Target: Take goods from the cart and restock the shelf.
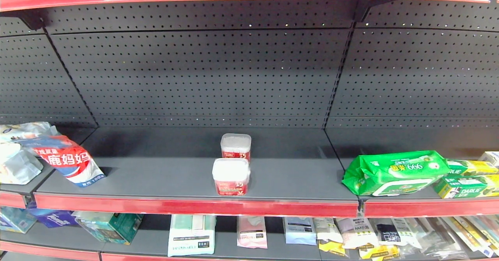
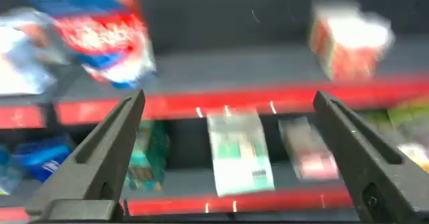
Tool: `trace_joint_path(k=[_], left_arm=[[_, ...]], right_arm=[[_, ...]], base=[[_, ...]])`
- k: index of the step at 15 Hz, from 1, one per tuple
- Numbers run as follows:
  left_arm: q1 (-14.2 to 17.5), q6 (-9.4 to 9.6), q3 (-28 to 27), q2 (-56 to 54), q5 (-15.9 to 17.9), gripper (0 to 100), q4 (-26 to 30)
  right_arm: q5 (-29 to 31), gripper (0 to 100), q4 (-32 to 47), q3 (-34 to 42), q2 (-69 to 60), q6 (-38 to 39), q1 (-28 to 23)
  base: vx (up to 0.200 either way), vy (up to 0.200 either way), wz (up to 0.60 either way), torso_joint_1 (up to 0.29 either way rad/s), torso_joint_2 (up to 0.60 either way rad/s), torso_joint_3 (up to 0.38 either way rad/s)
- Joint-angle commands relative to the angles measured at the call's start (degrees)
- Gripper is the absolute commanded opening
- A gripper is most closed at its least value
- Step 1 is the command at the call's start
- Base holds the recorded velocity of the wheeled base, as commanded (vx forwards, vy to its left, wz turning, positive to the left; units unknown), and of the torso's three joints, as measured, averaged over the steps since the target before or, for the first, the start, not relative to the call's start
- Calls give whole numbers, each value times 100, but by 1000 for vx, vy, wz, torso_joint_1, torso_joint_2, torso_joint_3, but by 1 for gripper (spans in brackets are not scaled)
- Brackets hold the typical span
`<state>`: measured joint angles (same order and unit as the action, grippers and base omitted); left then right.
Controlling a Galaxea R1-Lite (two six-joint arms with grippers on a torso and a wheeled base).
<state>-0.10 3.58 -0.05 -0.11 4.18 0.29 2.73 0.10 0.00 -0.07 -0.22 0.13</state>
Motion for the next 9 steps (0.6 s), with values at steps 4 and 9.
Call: trace_joint_path(k=[4,9], left_arm=[[1,-464,-4,11,-260,100,-20],[1,-420,-4,11,-251,100,-12]], right_arm=[[-1,100,-1,0,7,-4,4],[8,100,-1,-9,7,-4,4]], base=[[0,0,0,0,0,0],[0,0,0,0,0,0]])
